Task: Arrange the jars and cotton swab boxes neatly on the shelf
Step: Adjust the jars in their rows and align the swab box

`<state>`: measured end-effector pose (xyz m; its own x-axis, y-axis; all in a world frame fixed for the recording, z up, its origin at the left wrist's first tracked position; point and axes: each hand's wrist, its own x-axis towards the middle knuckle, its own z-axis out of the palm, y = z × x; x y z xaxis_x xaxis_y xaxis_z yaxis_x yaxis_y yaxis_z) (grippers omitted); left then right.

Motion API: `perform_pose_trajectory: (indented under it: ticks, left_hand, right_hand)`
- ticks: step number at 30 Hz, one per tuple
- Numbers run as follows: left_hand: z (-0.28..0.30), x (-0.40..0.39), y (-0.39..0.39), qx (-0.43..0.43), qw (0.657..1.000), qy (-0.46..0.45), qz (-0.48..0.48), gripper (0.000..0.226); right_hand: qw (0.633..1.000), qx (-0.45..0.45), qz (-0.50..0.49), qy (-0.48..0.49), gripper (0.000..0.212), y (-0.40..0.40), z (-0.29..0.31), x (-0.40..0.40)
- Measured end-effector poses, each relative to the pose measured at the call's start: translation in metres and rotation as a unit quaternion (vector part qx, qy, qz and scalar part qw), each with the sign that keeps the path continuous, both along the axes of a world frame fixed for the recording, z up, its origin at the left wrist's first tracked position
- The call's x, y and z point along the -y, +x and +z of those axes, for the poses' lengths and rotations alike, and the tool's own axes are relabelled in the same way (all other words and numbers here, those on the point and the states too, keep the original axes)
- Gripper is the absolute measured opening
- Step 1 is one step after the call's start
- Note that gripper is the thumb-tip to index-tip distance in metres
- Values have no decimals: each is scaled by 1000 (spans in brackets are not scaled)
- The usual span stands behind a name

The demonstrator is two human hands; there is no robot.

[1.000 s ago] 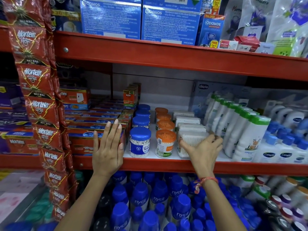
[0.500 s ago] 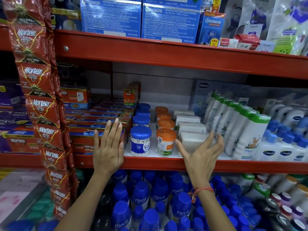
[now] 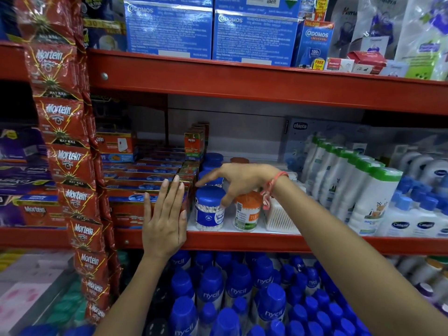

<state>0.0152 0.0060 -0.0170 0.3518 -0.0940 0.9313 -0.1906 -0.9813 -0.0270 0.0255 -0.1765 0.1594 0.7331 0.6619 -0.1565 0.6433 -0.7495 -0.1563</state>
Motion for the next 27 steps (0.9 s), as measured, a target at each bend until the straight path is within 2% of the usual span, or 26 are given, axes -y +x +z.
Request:
perform_pose_trajectory:
  ticks: [3,7,13,27]
  left_hand:
    - [0,-1,0,0,1000,4,0,54]
    - [0,-1,0,-2,1000,6,1,53]
    - [1,-2,0,-4,1000,3,-3,53]
    - [0,-2,1,-3,1000,3,-2,53]
  right_hand:
    - [999,-19,-13,-43,72,6,1,-6]
    - [998,28,-30,-45,63,6,5,-9]
    - [993,64,-60,-75,63,5,2,-14]
    - [996,48,-56,-43,60,4,-1,-14]
